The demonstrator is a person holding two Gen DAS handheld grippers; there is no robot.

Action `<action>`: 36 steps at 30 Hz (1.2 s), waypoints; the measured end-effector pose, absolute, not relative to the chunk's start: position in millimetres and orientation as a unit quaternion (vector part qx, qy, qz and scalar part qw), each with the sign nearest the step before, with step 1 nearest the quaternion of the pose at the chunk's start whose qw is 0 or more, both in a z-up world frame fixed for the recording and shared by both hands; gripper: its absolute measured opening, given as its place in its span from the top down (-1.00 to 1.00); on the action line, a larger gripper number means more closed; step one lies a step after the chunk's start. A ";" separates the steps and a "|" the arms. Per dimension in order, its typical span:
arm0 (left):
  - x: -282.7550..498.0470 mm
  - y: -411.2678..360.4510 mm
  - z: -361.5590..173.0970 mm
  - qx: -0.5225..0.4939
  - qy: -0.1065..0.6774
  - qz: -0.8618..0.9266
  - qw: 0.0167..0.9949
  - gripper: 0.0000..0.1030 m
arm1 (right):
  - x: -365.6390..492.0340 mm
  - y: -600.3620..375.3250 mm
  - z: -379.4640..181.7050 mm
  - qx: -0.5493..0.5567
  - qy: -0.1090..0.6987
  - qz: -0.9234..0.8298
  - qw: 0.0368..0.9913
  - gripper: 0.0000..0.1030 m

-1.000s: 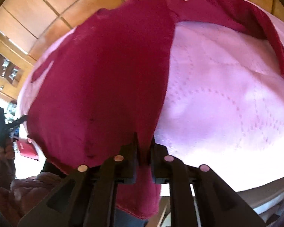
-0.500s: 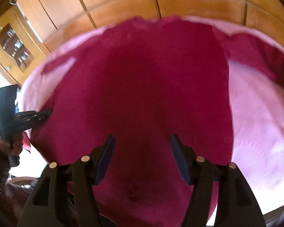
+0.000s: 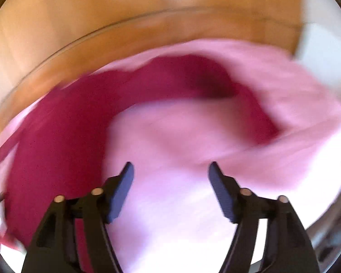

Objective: Fold small clothes

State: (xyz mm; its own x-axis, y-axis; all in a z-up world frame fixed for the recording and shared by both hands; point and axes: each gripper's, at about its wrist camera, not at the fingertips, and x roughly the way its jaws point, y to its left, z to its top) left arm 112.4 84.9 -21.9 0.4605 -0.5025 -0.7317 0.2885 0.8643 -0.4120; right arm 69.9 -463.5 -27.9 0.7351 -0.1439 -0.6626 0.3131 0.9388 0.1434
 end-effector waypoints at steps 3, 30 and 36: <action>117.5 79.0 -20.8 -0.118 0.463 -0.229 0.848 0.40 | 91.1 -504.6 -24.6 0.107 0.326 -0.203 0.917 -0.48; 152.0 10.6 -33.2 -0.050 0.503 -0.222 0.833 0.39 | 186.8 -706.2 35.7 0.152 0.304 -0.362 0.868 -0.41; 159.4 6.3 -32.6 -0.051 0.497 -0.222 0.837 0.39 | 120.5 -716.7 1.1 0.288 0.274 -0.309 0.864 -0.29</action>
